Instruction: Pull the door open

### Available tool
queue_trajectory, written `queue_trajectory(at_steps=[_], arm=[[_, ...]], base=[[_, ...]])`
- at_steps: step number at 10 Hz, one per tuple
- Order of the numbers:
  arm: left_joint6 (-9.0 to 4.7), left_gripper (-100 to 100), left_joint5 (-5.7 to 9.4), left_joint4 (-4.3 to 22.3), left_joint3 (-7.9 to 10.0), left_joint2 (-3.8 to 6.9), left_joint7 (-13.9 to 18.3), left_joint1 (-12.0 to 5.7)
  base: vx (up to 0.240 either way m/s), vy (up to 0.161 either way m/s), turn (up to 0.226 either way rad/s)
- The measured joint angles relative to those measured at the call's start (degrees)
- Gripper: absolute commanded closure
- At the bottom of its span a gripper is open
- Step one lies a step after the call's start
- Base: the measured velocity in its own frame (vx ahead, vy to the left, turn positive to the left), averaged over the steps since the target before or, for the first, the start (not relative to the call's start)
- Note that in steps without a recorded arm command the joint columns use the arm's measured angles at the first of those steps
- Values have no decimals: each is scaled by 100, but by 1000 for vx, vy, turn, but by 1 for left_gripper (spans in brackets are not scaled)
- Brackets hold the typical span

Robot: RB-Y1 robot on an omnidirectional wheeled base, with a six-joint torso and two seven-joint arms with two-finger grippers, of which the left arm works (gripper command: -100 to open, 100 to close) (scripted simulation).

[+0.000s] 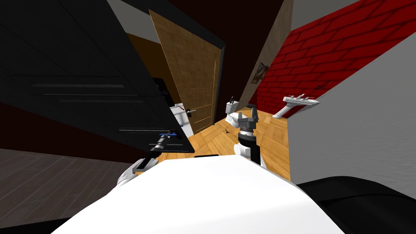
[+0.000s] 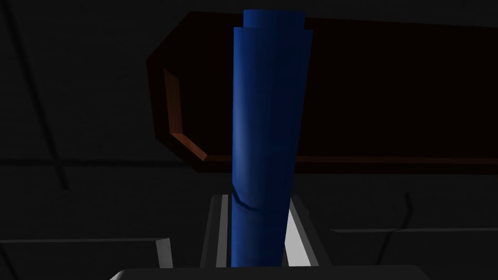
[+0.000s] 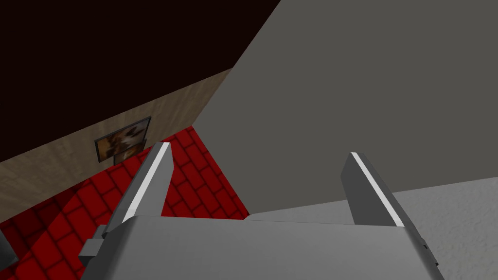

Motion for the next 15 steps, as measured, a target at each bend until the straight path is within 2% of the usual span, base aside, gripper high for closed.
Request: queue_trajectory(at_steps=[2,3,5,9,11,15], arm=[[-233,100,-7,38,-47,91,73,71],[-295,100,-8,13,-70,140,106,129],[-462,100,-13,-47,-149,272,210,321],[-848,100,-23,-45,-244,473,351,578],[-896,100,-29,-16,-259,498,367,602],[-1142,100,-43,87,-306,603,453,635]], base=[[-180,73,-140],[-166,90,-124],[-182,119,-154],[-147,57,-98],[-180,64,-139],[-179,90,-152]])
